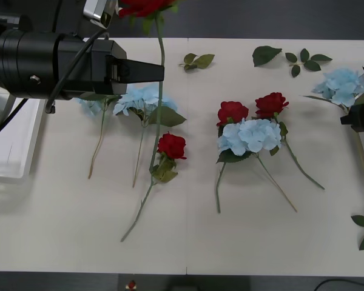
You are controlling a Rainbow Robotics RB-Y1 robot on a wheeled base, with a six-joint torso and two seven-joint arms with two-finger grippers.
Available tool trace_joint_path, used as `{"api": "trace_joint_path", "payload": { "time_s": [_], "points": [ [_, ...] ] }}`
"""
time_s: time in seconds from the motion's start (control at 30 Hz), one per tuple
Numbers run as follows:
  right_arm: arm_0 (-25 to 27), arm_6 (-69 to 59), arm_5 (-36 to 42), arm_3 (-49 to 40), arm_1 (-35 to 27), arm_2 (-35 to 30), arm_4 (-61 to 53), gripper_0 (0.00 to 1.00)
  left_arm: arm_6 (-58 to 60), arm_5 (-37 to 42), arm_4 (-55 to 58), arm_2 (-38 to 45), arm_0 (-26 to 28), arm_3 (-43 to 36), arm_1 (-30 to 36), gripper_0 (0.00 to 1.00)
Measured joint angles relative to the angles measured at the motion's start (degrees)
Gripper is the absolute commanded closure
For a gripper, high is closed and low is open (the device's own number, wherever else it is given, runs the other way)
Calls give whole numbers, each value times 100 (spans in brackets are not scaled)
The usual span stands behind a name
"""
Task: Put the red flowers into the right box and the blue flowers into the left box
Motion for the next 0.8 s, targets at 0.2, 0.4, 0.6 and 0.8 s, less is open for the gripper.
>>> {"api": "trace_joint_path", "payload": {
  "time_s": [0.2,0.4,0.6,0.8],
  "points": [
    [0,0,-1,0,2,52,130,22,-6,-377,-76,-355,-249,1,-7,100],
    [0,1,-2,-23,2,257,139,0,-245,-379,-199,-357,-261,1,-189,100],
    [0,524,227,-189,-55,241,-156,0,-299,-379,-522,-357,-261,-3,-387,100],
    [0,1617,846,-578,-462,236,-1535,0,-299,-379,-685,-357,-261,-4,-563,100]
  ]
}}
